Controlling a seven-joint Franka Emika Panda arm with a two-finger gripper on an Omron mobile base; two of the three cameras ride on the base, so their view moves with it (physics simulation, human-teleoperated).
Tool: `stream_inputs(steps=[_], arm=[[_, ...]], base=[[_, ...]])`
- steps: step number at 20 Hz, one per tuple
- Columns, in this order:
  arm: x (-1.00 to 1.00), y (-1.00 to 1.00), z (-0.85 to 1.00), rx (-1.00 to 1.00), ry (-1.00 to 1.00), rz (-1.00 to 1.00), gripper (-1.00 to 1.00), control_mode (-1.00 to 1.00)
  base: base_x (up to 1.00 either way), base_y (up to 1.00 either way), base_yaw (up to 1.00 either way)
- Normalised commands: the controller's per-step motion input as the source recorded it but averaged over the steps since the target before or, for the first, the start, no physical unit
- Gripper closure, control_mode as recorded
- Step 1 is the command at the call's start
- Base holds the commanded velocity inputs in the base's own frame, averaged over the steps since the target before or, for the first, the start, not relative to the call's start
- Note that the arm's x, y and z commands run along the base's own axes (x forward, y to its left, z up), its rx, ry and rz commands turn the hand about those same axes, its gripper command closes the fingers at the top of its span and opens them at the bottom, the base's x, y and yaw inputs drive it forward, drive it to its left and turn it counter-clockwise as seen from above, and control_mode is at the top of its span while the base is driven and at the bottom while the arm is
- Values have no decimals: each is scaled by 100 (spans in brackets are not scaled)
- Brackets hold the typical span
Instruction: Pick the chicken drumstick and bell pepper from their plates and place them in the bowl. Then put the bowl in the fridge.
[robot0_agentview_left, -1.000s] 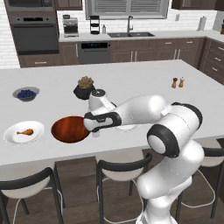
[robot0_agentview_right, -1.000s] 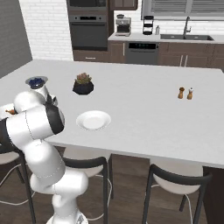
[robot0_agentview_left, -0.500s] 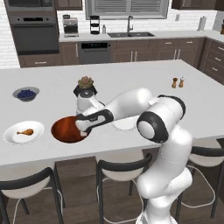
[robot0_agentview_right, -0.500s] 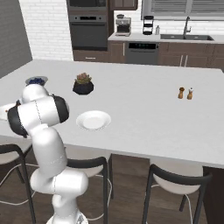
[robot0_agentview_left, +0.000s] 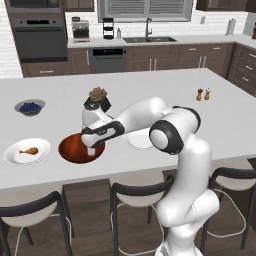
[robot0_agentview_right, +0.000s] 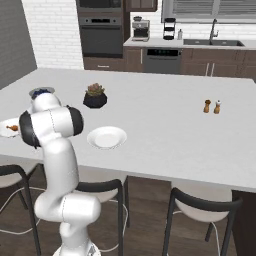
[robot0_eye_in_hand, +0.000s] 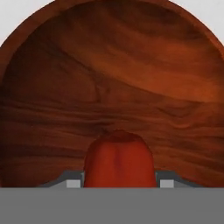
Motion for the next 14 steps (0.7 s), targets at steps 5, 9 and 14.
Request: stream_inputs(steps=[5,9,14], arm=[[4,0,-52,0,1,4,-100,-100],[13,2,-9,0,0,1,-100,-100],[8,5,1,0,0,1,-100,-100]], base=[[0,0,0],[0,0,0],[0,0,0]])
